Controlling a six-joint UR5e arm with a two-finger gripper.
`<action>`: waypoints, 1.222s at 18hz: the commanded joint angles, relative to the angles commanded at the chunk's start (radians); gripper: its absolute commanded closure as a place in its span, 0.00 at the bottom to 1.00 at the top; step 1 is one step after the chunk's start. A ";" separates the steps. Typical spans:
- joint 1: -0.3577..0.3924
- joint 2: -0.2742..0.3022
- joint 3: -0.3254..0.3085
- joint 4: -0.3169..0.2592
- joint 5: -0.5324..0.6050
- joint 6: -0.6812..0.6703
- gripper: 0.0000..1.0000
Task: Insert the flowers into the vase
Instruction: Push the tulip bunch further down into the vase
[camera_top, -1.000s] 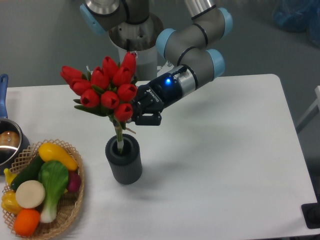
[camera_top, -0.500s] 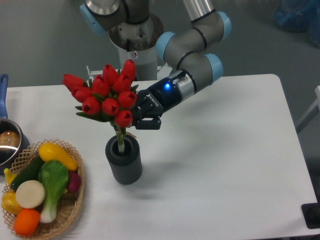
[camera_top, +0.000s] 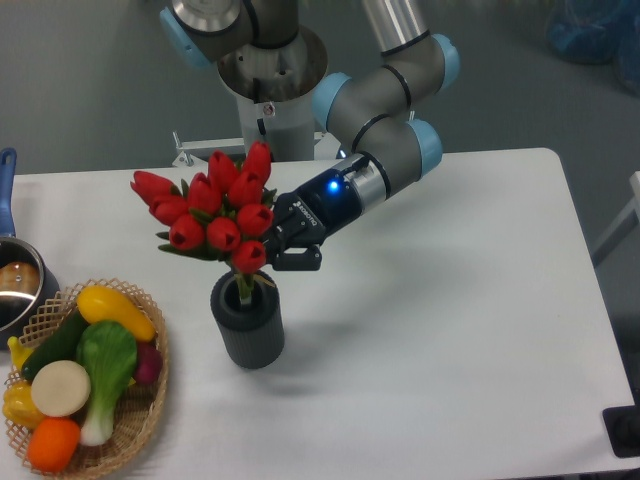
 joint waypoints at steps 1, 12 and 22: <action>0.000 -0.005 0.000 0.000 0.000 0.000 0.97; -0.003 -0.049 -0.015 0.002 0.002 0.075 0.97; -0.005 -0.074 -0.031 0.002 0.006 0.097 0.97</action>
